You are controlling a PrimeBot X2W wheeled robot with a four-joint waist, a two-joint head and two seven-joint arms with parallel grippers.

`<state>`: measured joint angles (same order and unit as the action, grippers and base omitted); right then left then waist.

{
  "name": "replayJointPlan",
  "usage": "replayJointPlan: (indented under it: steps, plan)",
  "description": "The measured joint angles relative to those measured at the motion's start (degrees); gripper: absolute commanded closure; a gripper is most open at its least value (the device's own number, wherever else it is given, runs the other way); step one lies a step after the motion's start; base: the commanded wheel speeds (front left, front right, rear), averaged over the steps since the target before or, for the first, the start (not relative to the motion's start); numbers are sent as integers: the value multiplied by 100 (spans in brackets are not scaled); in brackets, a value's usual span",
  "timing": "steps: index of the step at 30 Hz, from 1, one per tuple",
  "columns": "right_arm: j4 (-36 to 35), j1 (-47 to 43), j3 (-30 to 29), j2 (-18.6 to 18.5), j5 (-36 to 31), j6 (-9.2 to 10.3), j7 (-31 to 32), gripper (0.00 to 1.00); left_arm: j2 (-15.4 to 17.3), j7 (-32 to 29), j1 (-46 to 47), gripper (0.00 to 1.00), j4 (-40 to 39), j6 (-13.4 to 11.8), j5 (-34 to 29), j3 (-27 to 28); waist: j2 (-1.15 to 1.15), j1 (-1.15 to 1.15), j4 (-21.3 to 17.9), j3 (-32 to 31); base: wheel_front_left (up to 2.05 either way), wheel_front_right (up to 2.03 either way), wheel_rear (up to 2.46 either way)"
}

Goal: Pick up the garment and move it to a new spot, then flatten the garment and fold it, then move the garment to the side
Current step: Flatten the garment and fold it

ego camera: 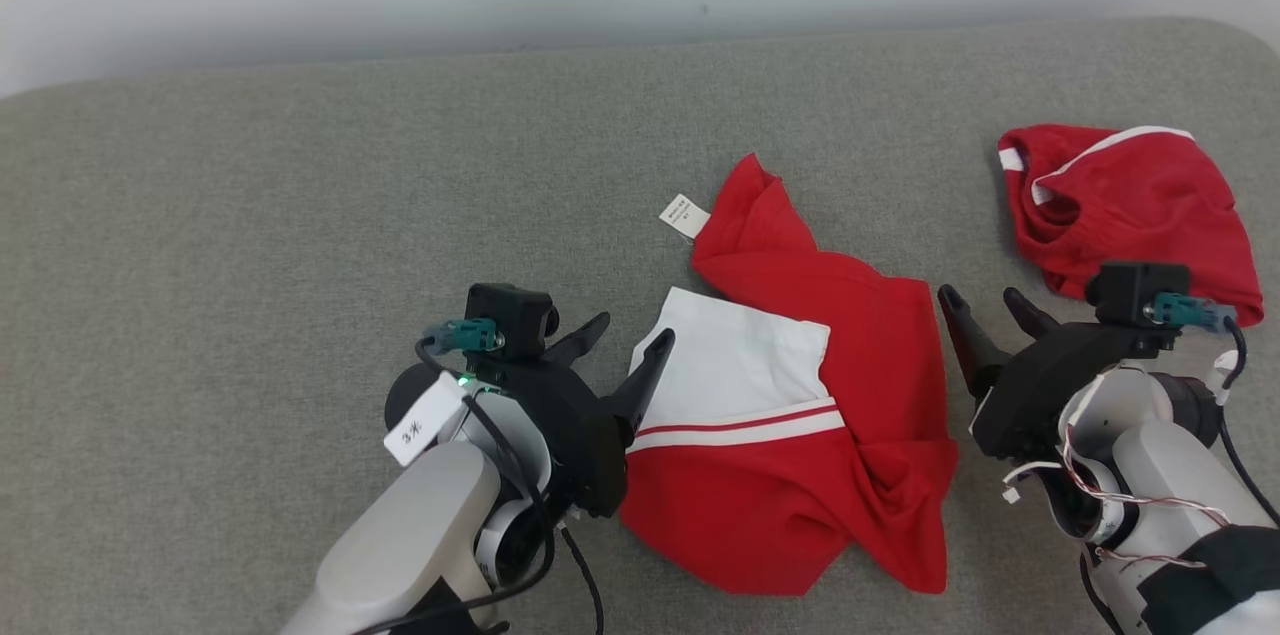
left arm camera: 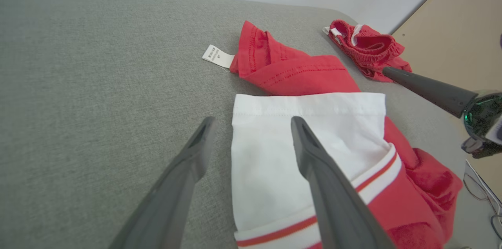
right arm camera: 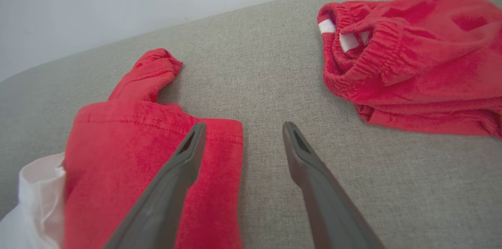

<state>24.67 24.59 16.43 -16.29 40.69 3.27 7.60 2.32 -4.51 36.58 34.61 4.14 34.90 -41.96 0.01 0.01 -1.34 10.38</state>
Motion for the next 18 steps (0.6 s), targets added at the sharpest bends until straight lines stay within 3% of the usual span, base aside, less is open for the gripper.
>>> replayJointPlan:
  steps: [11, 16, 17, 18]
  plan:
    - [1110, 658, 189, 407, 0, -82, 23, 0, -9, -177, 636, 0, 690, 37, 598, -539, 0, 0, -109, 323, 0, 0, 0]
    - [1461, 798, 276, 542, 1, -218, 56, 0, -9, -341, 733, 0, 873, 37, 907, -754, 0, 0, -124, 422, 0, 0, 0]
    - [1513, 810, 293, 556, 2, -261, 55, 7, -9, -371, 732, 71, 886, 37, 1035, -776, 0, 0, -127, 434, 0, 0, 0]
    - [1582, 849, 297, 566, 4, -286, 54, 66, -7, -378, 733, 100, 895, 37, 1090, -803, 0, 0, -130, 440, 0, 0, 0]
